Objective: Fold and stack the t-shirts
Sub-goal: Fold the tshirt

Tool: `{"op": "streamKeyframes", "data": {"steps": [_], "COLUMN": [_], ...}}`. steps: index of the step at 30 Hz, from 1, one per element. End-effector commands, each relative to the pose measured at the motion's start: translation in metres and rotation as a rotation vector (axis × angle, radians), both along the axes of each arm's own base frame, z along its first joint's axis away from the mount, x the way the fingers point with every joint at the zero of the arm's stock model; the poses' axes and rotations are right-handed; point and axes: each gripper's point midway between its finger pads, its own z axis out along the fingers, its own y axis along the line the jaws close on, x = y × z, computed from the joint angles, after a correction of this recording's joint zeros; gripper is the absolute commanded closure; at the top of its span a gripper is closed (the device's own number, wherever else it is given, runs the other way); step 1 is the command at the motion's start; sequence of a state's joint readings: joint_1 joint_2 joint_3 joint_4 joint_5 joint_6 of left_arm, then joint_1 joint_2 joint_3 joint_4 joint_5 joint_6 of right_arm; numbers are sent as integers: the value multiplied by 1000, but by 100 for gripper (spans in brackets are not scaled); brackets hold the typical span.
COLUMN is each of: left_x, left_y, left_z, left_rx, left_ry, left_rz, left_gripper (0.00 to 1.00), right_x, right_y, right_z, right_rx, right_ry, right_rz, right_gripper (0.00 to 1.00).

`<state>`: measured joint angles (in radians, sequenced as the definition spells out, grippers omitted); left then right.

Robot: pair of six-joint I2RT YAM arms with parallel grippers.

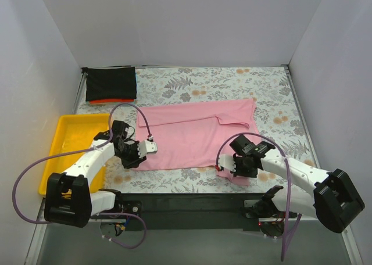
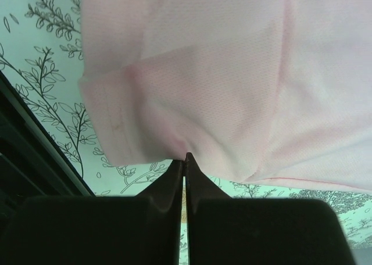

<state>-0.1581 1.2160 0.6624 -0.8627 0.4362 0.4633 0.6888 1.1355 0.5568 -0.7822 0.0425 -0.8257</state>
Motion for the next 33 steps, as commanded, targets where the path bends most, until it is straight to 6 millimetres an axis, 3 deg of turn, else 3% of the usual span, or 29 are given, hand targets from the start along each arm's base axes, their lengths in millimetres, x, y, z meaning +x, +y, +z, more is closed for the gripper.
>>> {"op": "streamKeyframes", "data": {"steps": [1, 7, 18, 22, 24, 28, 33], "left_x": [4, -12, -21, -24, -24, -29, -13], "left_y": [6, 7, 8, 13, 15, 16, 7], "left_z": [0, -3, -22, -28, -27, -19, 4], "left_rx": [53, 53, 79, 106, 117, 117, 67], "left_ry": [-86, -97, -63, -65, -79, -102, -129], "left_rz": [-72, -137, -164, -183, -190, -203, -142], "left_gripper": [73, 68, 72, 85, 100, 100, 100], "right_x": [15, 21, 25, 23, 16, 7, 8], "right_y": [19, 12, 7, 9, 10, 5, 1], "right_z": [20, 32, 46, 52, 55, 62, 80], "right_rx": [106, 126, 159, 179, 190, 183, 184], "right_ry": [-38, -56, -75, -68, -44, -38, -75], "right_rz": [-12, -36, -65, -65, -64, -54, -45], "right_gripper": [99, 99, 99, 99, 99, 99, 99]}}
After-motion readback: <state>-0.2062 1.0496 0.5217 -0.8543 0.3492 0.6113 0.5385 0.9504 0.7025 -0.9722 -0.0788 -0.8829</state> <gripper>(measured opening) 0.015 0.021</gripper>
